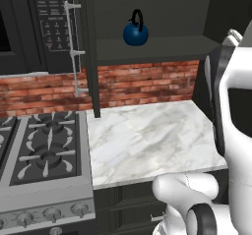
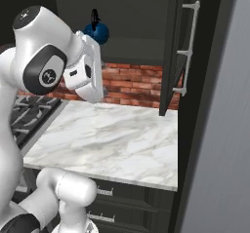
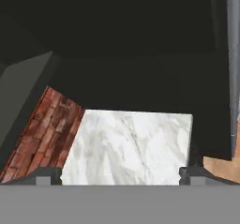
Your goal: Open the cabinet, pick the kettle from the cabinet, and place it in the sink.
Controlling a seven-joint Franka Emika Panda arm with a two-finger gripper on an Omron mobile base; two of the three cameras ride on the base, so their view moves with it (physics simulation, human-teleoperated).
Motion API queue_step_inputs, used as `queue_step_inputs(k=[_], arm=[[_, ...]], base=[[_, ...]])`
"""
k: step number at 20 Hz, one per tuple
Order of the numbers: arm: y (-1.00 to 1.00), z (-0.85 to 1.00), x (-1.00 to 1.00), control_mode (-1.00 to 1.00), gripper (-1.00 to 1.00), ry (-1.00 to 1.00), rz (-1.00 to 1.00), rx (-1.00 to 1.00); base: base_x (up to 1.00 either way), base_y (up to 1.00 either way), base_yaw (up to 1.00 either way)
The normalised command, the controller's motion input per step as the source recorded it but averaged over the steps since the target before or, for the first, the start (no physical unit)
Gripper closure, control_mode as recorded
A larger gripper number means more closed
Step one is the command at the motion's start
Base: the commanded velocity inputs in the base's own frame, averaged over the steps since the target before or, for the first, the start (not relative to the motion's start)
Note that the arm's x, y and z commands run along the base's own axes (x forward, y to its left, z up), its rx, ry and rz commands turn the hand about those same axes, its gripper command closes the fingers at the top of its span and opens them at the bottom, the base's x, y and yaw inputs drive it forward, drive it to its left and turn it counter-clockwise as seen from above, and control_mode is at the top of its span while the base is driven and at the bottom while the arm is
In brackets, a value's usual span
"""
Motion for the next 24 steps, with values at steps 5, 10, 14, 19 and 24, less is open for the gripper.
queue_step_inputs(k=[5,10,14,19,24], arm=[[0.48,0.02,0.02,-1.0,-1.0,0.06,0.35,-0.28],[0.49,0.0,0.1,-1.0,-1.0,-0.04,0.35,-0.11],[0.46,0.0,0.15,-1.0,-1.0,-0.06,0.35,-0.05],[0.33,0.0,0.26,-1.0,-1.0,-0.06,0.39,0.0],[0.29,0.03,0.29,-1.0,-1.0,-0.05,0.35,-0.06]], base=[[0.0,0.0,0.0],[0.0,0.0,0.0],[0.0,0.0,0.0],[0.0,0.0,0.0],[0.0,0.0,0.0]])
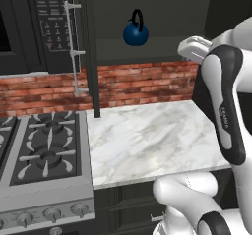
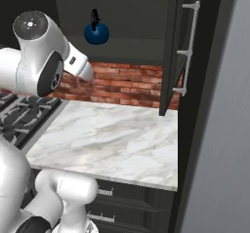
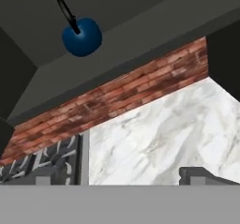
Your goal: Open the cabinet, pick the kettle from the cabinet, and place it in the sink.
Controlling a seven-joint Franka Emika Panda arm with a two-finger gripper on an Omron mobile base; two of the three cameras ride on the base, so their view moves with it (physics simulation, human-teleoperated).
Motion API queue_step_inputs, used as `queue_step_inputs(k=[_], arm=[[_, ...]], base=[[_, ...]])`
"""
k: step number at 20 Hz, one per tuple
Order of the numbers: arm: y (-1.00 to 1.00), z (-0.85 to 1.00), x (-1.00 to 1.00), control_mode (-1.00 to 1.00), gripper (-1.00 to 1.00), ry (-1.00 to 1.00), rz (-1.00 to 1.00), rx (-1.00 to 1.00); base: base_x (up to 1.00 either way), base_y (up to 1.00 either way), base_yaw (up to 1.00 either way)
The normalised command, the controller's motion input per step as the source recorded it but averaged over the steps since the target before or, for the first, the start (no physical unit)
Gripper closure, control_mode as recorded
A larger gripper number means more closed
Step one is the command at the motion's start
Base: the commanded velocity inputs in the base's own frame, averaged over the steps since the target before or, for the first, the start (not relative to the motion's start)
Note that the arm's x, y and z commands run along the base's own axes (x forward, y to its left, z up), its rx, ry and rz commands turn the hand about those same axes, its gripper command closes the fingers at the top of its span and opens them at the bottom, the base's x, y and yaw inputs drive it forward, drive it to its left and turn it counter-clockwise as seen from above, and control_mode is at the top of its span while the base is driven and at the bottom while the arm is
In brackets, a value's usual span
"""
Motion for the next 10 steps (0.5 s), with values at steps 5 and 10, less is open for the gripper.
queue_step_inputs(k=[5,10], arm=[[0.24,0.04,0.37,-1.0,-1.0,-0.09,0.27,-0.05],[0.17,0.02,0.38,-1.0,-1.0,-0.19,0.23,-0.06]], base=[[0.0,0.0,0.0],[0.0,0.0,0.0]])
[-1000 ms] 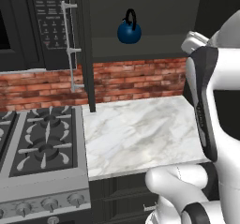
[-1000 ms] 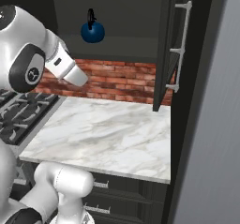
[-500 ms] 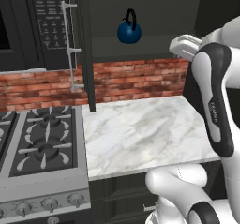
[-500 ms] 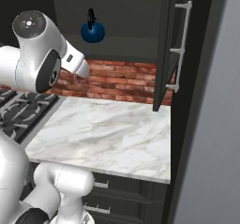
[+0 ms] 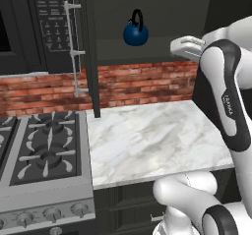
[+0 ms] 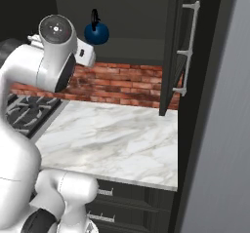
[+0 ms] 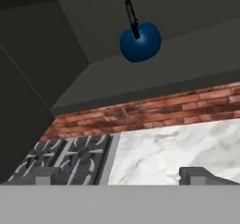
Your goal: Open the cabinet, pick the kettle from the cabinet, and place it in the sink.
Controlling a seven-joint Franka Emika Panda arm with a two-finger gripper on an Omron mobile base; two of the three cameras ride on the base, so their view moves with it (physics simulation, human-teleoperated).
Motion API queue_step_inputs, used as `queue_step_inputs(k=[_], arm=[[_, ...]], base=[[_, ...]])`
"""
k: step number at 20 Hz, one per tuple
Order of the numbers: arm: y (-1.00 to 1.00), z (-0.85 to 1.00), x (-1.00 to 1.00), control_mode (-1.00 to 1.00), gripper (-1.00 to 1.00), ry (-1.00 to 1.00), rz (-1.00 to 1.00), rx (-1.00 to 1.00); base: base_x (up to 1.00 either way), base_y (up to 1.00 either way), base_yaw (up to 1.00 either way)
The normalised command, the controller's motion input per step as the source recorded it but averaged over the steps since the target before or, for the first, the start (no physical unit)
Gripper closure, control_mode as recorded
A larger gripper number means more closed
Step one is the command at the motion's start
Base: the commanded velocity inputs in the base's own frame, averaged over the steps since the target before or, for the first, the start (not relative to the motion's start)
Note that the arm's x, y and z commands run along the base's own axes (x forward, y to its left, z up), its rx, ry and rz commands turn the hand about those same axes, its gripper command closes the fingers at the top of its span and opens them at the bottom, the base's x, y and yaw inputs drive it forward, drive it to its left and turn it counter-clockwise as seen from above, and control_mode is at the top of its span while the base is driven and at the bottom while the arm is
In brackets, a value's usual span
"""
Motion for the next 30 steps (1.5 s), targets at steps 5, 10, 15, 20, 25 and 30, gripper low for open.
queue_step_inputs(k=[5,10,15,20,25,30], arm=[[0.14,0.04,0.42,-1.0,-1.0,-0.2,0.15,-0.08],[0.14,0.07,0.43,-1.0,-1.0,-0.11,0.07,-0.13],[0.07,0.16,0.41,-1.0,-1.0,0.0,0.01,-0.16],[0.03,0.19,0.38,-1.0,-1.0,0.0,0.03,-0.14],[0.03,0.13,0.35,-1.0,-1.0,0.0,0.05,-0.02],[0.03,0.05,0.36,-1.0,-1.0,-0.03,0.02,0.0]], base=[[0.0,0.0,0.0],[0.0,0.0,0.0],[0.0,0.0,0.0],[0.0,0.0,0.0],[0.0,0.0,0.0],[0.0,0.0,0.0]])
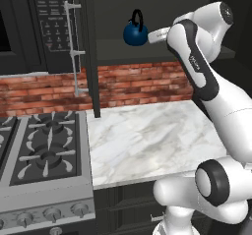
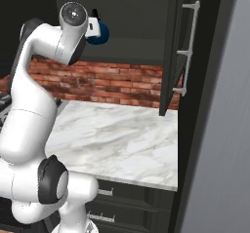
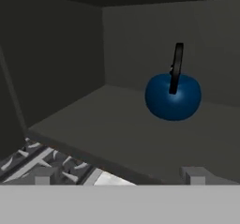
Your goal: Open the cabinet, pick the kettle from the cabinet, and place it in the sink.
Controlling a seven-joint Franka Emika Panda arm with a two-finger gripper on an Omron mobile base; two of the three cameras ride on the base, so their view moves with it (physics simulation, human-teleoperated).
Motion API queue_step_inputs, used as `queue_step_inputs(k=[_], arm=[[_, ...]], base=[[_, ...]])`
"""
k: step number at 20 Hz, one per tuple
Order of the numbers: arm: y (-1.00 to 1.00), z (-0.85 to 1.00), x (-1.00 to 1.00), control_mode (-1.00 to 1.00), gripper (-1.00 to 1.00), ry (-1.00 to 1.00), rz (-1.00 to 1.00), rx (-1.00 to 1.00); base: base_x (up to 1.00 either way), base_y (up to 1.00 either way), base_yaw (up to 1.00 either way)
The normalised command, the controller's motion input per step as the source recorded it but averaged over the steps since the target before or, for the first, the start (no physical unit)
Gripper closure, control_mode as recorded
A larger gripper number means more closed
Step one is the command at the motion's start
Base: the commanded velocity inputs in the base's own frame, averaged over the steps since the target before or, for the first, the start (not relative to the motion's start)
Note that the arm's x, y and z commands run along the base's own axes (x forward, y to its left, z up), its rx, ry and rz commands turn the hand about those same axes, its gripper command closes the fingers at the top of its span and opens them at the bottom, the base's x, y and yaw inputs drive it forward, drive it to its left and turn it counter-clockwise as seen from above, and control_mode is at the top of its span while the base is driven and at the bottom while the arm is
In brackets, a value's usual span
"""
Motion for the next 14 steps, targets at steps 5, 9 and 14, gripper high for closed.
queue_step_inputs(k=[5,9,14], arm=[[0.08,0.01,0.33,-1.0,-1.0,-0.03,0.0,-0.03],[0.08,0.0,0.33,-1.0,-1.0,-0.09,0.0,-0.04],[0.03,0.04,0.37,-1.0,-1.0,-0.06,0.0,0.0]], base=[[0.0,0.0,0.0],[0.0,0.0,0.0],[0.0,0.0,0.0]])
